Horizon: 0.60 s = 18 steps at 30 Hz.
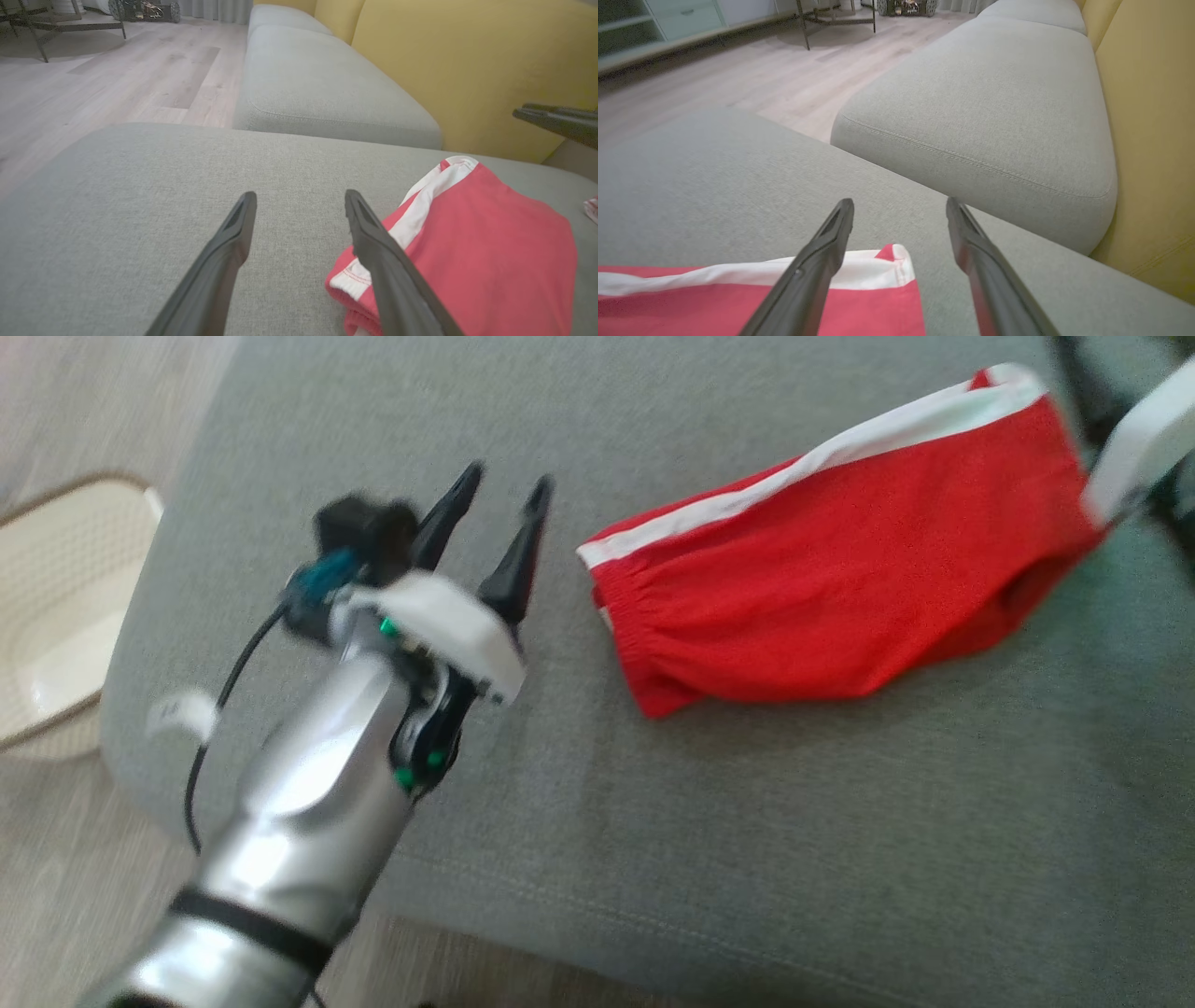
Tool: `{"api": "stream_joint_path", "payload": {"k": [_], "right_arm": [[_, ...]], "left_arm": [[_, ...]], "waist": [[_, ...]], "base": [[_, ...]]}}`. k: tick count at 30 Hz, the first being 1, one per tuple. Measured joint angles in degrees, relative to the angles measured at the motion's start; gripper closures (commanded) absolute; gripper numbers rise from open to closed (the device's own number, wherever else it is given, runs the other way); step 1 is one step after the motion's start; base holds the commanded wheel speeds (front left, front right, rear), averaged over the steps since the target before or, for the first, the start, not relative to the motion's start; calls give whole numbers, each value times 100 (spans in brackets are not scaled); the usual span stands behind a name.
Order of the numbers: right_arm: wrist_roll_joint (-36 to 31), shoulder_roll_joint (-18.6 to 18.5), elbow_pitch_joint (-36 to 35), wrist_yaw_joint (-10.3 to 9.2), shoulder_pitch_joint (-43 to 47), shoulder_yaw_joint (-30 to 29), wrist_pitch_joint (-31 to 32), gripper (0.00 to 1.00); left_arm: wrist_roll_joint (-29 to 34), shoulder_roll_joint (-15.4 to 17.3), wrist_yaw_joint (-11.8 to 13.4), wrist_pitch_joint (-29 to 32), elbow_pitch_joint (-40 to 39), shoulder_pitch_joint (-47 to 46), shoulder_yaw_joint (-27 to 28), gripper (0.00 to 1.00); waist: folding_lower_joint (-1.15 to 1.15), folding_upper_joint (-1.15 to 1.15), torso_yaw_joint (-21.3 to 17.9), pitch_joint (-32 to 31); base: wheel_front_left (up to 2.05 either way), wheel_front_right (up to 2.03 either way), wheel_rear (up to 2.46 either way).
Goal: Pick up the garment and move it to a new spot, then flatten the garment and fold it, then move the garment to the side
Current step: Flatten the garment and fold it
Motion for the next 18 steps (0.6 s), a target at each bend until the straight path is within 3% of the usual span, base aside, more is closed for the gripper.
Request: {"api": "stream_joint_path", "payload": {"k": [5,10,16,18], "right_arm": [[41,337,113,0,746,-259,-969,0],[-211,504,62,0,1195,-779,-1254,0],[-1383,649,-942,0,2065,-2475,-1270,0],[-1626,704,-1113,0,2307,-2771,-1270,0]], "left_arm": [[307,38,147,0,-646,895,835,0],[710,-16,183,0,-1278,1635,1510,0],[1209,-193,115,-19,-1769,2437,2205,0],[1301,-220,76,-24,-1838,2551,2284,0]], "waist": [[0,0,-283,-398],[0,0,-627,-754],[0,0,-1050,-1104],[0,0,-1112,-1156]], "base": [[0,0,0],[0,0,0],[0,0,0],[0,0,0]]}}
